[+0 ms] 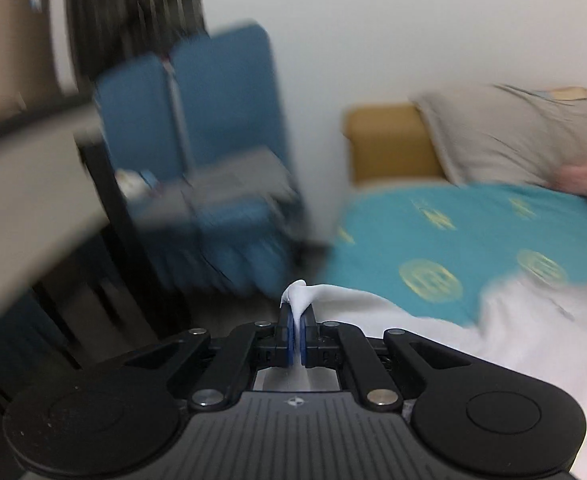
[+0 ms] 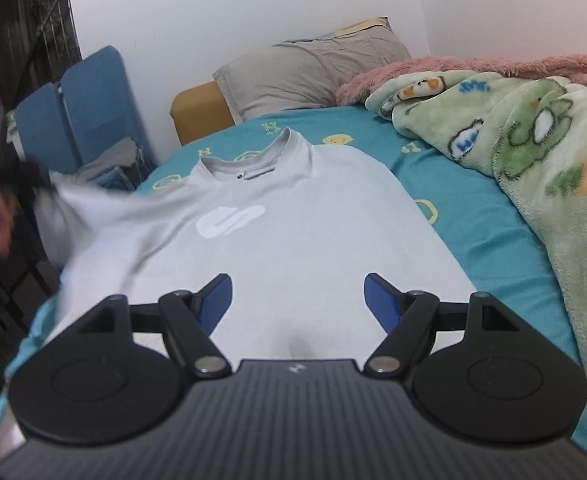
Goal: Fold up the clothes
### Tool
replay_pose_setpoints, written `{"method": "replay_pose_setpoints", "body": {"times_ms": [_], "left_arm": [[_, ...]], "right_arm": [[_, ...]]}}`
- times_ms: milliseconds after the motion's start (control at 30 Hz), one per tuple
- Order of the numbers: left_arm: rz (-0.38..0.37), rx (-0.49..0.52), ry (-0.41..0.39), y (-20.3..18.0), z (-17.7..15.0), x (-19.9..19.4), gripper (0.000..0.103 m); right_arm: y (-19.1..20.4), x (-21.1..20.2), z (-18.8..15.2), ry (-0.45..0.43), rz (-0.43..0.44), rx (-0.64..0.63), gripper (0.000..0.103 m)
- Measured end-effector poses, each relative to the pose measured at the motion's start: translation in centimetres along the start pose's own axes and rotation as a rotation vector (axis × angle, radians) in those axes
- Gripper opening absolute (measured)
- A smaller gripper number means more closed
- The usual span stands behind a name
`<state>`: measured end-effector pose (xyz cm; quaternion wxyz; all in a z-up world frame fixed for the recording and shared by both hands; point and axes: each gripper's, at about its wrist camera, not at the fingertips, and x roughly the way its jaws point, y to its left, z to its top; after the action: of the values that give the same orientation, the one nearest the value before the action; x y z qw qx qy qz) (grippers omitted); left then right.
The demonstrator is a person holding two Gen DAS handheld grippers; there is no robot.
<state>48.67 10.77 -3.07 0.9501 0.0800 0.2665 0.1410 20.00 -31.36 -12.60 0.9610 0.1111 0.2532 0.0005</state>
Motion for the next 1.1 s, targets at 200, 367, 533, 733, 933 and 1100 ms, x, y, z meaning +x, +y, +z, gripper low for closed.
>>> {"method": "replay_pose_setpoints", "body": {"times_ms": [200, 367, 533, 733, 933, 1100], "left_arm": [[0.157, 0.038, 0.022, -2.2, 2.7, 5.3, 0.004], [0.031, -0.076, 0.085, -3.1, -0.9, 6.0, 0.033], [-0.170, -0.118, 0.136, -4.0, -4.8, -0.4, 0.052], [-0.304, -0.072, 0.114, -3.5, -10.3, -14.2, 0.072], [-0.397, -0.070, 0.089, -4.6, -14.1, -26.0, 0.080], [-0.401, -0.056, 0.059, -6.3, -15.5, -31.2, 0.082]], "right_arm": [[-0.7, 1.4, -0.1, 0.000, -0.025, -0.011, 0.075], [-1.3, 2.5, -0.2, 0.006, -0.019, 0.001, 0.075], [-1.2, 2.9, -0.1, 0.005, -0.001, 0.009, 0.075], [-0.3, 1.0, 0.7, -0.037, 0.024, -0.014, 0.075], [0.5, -1.8, 1.7, -0.067, 0.054, -0.038, 0.075], [0.9, -4.3, 2.6, -0.072, 0.065, -0.037, 0.075]]}}
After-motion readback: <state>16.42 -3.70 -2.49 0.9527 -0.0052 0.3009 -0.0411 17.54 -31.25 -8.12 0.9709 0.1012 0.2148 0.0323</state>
